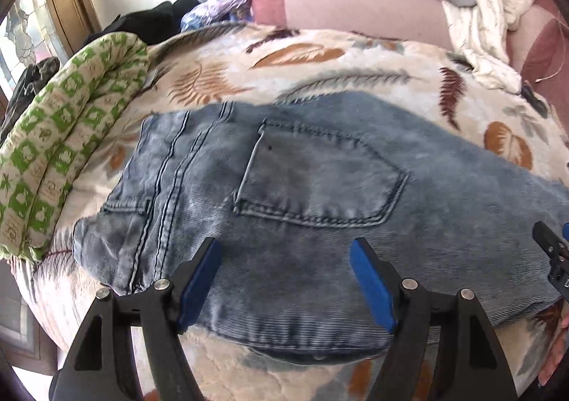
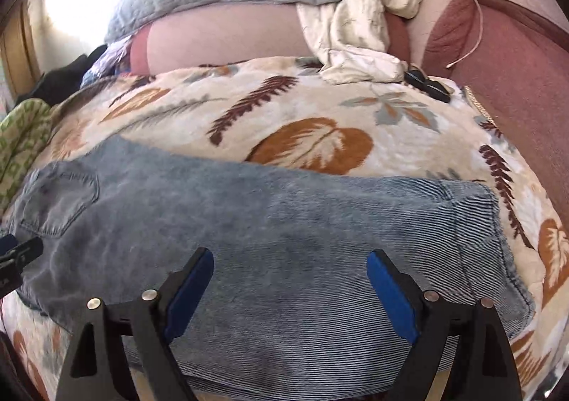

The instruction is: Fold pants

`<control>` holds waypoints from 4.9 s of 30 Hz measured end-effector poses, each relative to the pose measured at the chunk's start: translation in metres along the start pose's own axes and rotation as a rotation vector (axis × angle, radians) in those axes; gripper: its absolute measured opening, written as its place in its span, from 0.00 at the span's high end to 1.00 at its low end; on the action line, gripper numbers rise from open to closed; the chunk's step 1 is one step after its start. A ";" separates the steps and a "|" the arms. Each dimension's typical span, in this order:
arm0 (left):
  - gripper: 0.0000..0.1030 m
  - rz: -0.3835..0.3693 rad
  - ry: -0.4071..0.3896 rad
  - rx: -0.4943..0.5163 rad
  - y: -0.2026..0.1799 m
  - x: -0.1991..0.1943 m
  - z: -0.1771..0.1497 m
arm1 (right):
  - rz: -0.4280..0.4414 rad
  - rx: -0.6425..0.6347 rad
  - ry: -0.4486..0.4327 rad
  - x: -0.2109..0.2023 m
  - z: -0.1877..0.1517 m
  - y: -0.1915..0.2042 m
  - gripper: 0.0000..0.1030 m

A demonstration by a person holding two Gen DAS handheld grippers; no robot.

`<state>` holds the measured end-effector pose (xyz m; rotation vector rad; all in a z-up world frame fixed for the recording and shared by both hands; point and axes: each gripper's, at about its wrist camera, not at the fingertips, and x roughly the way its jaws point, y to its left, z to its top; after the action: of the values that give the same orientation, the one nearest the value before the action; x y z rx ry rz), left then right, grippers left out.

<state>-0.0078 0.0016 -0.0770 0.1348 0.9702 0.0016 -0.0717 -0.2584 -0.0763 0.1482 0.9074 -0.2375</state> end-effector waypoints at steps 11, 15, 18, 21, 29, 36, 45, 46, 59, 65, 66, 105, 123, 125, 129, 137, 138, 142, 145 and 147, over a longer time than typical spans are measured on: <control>0.26 0.004 0.013 0.038 -0.004 0.014 -0.008 | -0.016 -0.031 0.093 0.021 -0.009 0.008 0.13; 0.26 -0.008 0.014 0.041 -0.002 0.018 -0.010 | -0.022 -0.035 0.095 0.024 -0.010 0.008 0.12; 0.26 -0.021 0.009 0.038 -0.001 0.019 -0.012 | -0.020 -0.029 0.098 0.027 -0.011 0.008 0.12; 0.26 -0.023 -0.002 0.051 -0.002 0.020 -0.015 | -0.030 -0.035 0.091 0.027 -0.012 0.010 0.11; 0.25 -0.043 -0.050 0.068 0.001 0.009 -0.017 | -0.040 -0.045 0.075 0.027 -0.014 0.011 0.11; 0.25 -0.045 -0.163 0.038 0.019 -0.007 -0.003 | -0.030 -0.043 0.066 0.024 -0.013 0.010 0.11; 0.25 -0.036 -0.152 -0.073 0.066 0.009 0.014 | 0.042 -0.075 -0.008 0.004 0.030 0.022 0.11; 0.25 -0.047 -0.130 -0.077 0.069 0.012 0.013 | 0.063 -0.088 -0.010 0.004 0.043 0.026 0.11; 0.25 -0.141 -0.055 -0.111 0.087 0.012 0.015 | 0.363 -0.114 0.175 0.060 0.149 0.107 0.11; 0.25 -0.083 -0.034 -0.192 0.124 0.020 0.023 | 0.379 -0.190 0.253 0.095 0.162 0.160 0.12; 0.25 -0.078 -0.032 -0.216 0.132 0.021 0.025 | 0.383 -0.195 0.265 0.100 0.163 0.165 0.13; 0.54 -0.194 0.099 -0.456 0.201 0.071 0.038 | 0.365 -0.186 0.257 0.127 0.162 0.197 0.72; 0.33 -0.106 -0.079 -0.235 0.155 0.022 0.044 | 0.203 -0.044 0.182 0.003 0.069 0.013 0.37; 0.32 -0.122 -0.075 -0.180 0.142 0.018 0.045 | 0.182 -0.043 0.198 0.004 0.054 0.004 0.37; 0.32 -0.102 -0.045 -0.103 0.124 0.019 0.042 | 0.159 -0.005 0.228 0.010 0.034 -0.009 0.37; 0.32 -0.148 0.086 -0.162 0.132 0.044 0.034 | 0.126 0.037 0.292 0.027 0.007 -0.016 0.37; 0.31 -0.138 0.083 -0.150 0.130 0.045 0.033 | 0.124 0.031 0.280 0.025 0.005 -0.016 0.36; 0.22 -0.074 0.053 -0.057 0.112 0.051 0.026 | 0.103 -0.015 0.286 0.021 -0.007 -0.011 0.34; 0.18 -0.013 0.000 -0.012 0.104 0.050 0.021 | 0.093 -0.049 0.272 0.015 -0.014 -0.009 0.34; 0.18 -0.023 -0.009 -0.030 0.107 0.051 0.020 | 0.104 -0.041 0.257 0.010 -0.017 -0.012 0.34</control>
<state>0.0434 0.1089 -0.0955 0.0956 0.9623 -0.0059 -0.0815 -0.2677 -0.0948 0.1904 1.1559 -0.1037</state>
